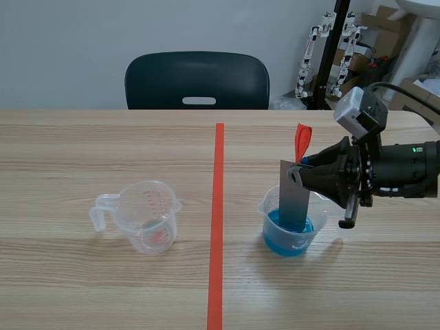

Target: Do the redox reaction experiment. lower the plate into the blue solution

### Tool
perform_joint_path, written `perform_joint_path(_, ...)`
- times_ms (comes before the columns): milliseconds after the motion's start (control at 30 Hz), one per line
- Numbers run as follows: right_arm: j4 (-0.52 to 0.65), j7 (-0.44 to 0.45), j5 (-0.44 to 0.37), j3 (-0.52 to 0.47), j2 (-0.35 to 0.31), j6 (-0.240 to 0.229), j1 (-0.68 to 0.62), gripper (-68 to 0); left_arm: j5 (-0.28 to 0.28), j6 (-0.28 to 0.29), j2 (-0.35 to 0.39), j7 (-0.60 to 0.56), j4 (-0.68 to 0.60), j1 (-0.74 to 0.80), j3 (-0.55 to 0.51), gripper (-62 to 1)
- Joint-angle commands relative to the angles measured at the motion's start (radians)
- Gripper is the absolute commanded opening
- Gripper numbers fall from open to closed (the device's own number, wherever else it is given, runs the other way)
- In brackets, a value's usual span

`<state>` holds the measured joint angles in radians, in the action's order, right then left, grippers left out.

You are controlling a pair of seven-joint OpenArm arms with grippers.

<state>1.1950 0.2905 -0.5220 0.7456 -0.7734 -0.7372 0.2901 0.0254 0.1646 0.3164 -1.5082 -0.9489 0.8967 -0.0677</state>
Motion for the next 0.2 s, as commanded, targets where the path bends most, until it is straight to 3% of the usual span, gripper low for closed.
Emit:
perform_joint_path(0,0.012,0.015,-0.001,-0.013,-0.018,-0.008,0.023,-66.9,-0.003,0.002,0.003,-0.046,-0.014,-0.002,-0.002,1.4)
perform_joint_path(167,0.012,0.015,-0.001,-0.013,-0.018,-0.008,0.023,-66.9,-0.003,0.003,0.003,-0.046,-0.014,-0.002,-0.002,1.4)
